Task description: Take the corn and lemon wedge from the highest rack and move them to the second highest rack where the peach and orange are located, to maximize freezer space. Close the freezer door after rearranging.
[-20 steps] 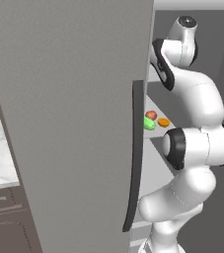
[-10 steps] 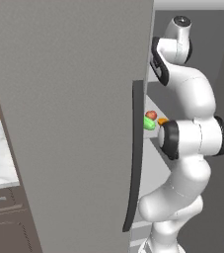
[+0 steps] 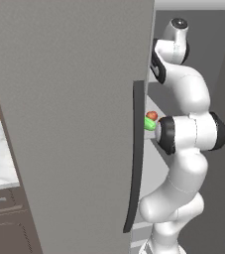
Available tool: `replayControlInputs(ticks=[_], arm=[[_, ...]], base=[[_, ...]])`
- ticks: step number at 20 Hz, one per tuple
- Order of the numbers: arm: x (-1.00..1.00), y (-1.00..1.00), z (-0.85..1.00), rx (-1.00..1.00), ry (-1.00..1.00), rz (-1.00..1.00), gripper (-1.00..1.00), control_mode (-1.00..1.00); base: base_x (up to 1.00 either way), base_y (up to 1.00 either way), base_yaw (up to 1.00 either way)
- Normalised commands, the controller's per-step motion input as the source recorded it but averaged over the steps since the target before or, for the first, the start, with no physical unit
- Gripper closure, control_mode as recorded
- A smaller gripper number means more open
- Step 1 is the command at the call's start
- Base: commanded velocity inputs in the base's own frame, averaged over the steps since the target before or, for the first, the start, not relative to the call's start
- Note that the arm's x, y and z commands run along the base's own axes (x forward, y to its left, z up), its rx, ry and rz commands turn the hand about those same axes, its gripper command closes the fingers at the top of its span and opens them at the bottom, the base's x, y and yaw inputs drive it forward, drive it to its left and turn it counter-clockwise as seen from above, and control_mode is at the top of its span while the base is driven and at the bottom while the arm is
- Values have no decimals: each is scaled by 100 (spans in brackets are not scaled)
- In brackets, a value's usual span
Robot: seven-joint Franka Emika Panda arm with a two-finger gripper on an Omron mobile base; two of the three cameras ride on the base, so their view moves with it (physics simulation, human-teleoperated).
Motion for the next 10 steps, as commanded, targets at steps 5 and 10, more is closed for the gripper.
replayControlInputs(ticks=[5, 10], arm=[[29, -3, -8, 1, 0, 0, -100, -100], [15, -4, -8, 0, 0, 0, -100, -100]], base=[[0, 0, 0], [0, 0, 0]])
